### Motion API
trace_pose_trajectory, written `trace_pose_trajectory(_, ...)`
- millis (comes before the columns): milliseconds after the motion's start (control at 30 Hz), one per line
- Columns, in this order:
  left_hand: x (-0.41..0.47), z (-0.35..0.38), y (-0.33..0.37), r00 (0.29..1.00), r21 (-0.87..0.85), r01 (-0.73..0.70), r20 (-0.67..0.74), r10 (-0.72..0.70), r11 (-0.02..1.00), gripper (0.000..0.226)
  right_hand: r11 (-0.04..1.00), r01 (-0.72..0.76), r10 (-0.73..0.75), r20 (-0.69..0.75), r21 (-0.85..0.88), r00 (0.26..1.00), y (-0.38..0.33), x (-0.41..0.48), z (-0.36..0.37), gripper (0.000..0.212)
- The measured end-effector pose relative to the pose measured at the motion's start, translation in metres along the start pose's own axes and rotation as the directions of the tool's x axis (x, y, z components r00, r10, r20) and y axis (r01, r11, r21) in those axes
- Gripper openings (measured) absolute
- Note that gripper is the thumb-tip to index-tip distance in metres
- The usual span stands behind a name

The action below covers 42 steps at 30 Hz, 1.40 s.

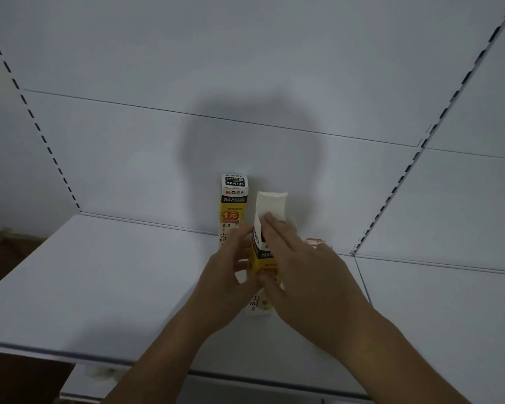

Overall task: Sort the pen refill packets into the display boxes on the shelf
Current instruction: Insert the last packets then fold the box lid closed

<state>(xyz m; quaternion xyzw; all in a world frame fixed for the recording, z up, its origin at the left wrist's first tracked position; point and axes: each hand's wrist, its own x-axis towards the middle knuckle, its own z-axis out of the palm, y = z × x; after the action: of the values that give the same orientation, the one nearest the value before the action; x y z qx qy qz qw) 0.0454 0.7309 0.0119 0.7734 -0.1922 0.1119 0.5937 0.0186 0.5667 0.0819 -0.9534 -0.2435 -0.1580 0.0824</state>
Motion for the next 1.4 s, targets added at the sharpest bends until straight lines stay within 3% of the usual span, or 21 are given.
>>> trace_pose_trajectory(133, 0.000, -0.001, -0.003, 1.000, -0.006, 0.000, 0.003, 0.000, 1.000, 0.080, 0.994, -0.008, 0.006, -0.019, -0.109, 1.000, -0.003, 0.001, -0.004, 0.078)
trace_pose_trajectory(267, -0.001, -0.001, -0.004, 1.000, -0.012, 0.006, 0.004, -0.006, 1.000, 0.078, 1.000, -0.030, 0.030, 0.158, 0.000, 0.987, -0.008, 0.004, -0.017, 0.074)
trace_pose_trajectory(467, -0.002, -0.002, -0.002, 0.999, -0.032, 0.032, -0.015, -0.032, 0.999, 0.075, 0.997, -0.040, 0.031, 0.129, 0.067, 0.991, -0.008, 0.001, -0.034, 0.074)
trace_pose_trajectory(600, -0.001, -0.003, -0.004, 0.999, -0.033, 0.049, -0.015, -0.050, 0.998, 0.076, 0.997, -0.079, 0.073, 0.220, 0.020, 0.973, -0.013, -0.006, -0.029, 0.076)
trace_pose_trajectory(1000, -0.001, -0.003, -0.001, 0.999, -0.021, 0.036, 0.036, -0.035, 0.999, 0.073, 0.998, -0.002, -0.007, 0.147, 0.064, 0.989, 0.006, 0.004, -0.035, 0.042)
trace_pose_trajectory(1067, 0.000, -0.004, -0.001, 0.999, -0.028, 0.041, 0.035, -0.040, 0.999, 0.073, 0.989, 0.008, -0.024, 0.106, 0.149, 0.994, 0.012, 0.006, -0.036, 0.045)
trace_pose_trajectory(1133, 0.000, -0.005, -0.001, 0.999, -0.019, 0.039, 0.029, -0.038, 0.999, 0.076, 0.968, 0.033, -0.021, -0.052, 0.250, 0.998, 0.022, 0.006, -0.033, 0.041)
trace_pose_trajectory(1200, 0.000, -0.004, -0.001, 0.999, -0.009, 0.030, 0.015, -0.030, 1.000, 0.083, 0.923, 0.042, 0.063, -0.257, 0.384, 0.964, 0.032, 0.004, -0.023, 0.031)
trace_pose_trajectory(1267, -0.001, -0.004, 0.000, 1.000, -0.013, 0.010, 0.000, -0.010, 1.000, 0.088, 0.877, 0.021, 0.178, -0.365, 0.481, 0.914, 0.041, 0.001, -0.009, 0.024)
trace_pose_trajectory(1400, -0.002, -0.007, 0.000, 0.998, -0.056, -0.062, -0.026, 0.061, 0.996, 0.073, 0.786, -0.019, 0.243, -0.280, 0.617, 0.929, 0.047, -0.002, 0.016, 0.032)
